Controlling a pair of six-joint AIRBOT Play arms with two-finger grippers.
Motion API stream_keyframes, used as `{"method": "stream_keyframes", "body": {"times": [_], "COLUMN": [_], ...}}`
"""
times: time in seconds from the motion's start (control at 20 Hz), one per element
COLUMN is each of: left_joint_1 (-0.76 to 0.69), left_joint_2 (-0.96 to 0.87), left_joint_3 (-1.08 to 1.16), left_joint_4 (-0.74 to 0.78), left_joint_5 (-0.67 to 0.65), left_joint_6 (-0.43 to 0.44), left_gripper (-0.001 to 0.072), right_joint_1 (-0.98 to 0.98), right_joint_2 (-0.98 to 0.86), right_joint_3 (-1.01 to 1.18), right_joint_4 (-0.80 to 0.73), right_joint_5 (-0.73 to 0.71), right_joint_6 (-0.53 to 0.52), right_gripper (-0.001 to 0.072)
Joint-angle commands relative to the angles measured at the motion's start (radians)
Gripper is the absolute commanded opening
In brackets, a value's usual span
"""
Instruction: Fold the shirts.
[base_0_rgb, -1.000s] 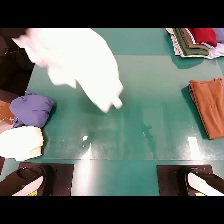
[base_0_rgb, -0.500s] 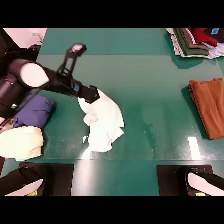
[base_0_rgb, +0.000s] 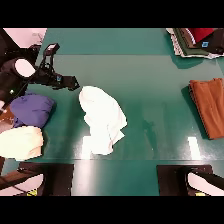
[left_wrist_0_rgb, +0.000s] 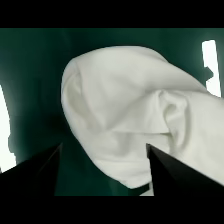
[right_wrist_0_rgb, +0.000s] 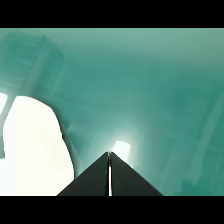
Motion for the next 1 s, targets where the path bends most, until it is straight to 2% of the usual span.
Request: {"method": "stream_keyframes", "body": {"times": [0.0, 0.15, 0.35, 0.4, 0.45, 0.5, 0.6, 0.65, 0.7, 0.8, 0.95], "left_joint_1": [0.064, 0.064, 0.047, 0.037, 0.032, 0.032, 0.032, 0.036, 0.037, 0.037, 0.057], "left_joint_2": [-0.145, -0.29, -0.384, -0.387, -0.389, -0.389, -0.389, -0.389, -0.389, -0.387, -0.386], "left_joint_3": [0.007, 0.071, 0.14, 0.14, 0.14, 0.14, 0.142, 0.142, 0.142, 0.147, 0.242], "left_joint_4": [-0.17, -0.217, -0.307, -0.301, -0.299, -0.299, -0.299, -0.296, -0.296, -0.291, -0.267], "left_joint_5": [0.058, 0.062, 0.066, 0.078, 0.089, 0.1, 0.101, 0.096, 0.089, 0.074, -0.034], "left_joint_6": [0.143, 0.158, 0.23, 0.237, 0.24, 0.24, 0.24, 0.24, 0.244, 0.246, 0.246], "left_gripper": [0.0622, 0.0622, 0.062, 0.053, 0.037, 0.0251, 0.0244, 0.0172, 0.0027, 0.0023, 0.0022], "right_joint_1": [0.0, 0.013, 0.043, 0.043, 0.043, 0.043, 0.043, 0.043, 0.043, 0.047, 0.1], "right_joint_2": [0.0, 0.0, 0.0, 0.0, 0.0, 0.0, 0.011, 0.024, 0.04, 0.086, 0.128], "right_joint_3": [-0.047, -0.098, -0.183, -0.208, -0.23, -0.258, -0.328, -0.378, -0.431, -0.544, -0.707], "right_joint_4": [0.001, 0.0, -0.003, 0.001, 0.0, 0.001, 0.001, 0.006, 0.027, 0.071, 0.113], "right_joint_5": [0.019, 0.024, 0.002, -0.002, -0.002, -0.005, -0.01, -0.021, -0.037, -0.09, -0.141], "right_joint_6": [0.0, 0.0, 0.0, 0.001, 0.001, 0.004, 0.006, 0.005, 0.005, 0.005, 0.005], "right_gripper": [0.0012, 0.0012, 0.0013, 0.0012, 0.0012, 0.0012, 0.0012, 0.0012, 0.0013, 0.0012, 0.0019]}}
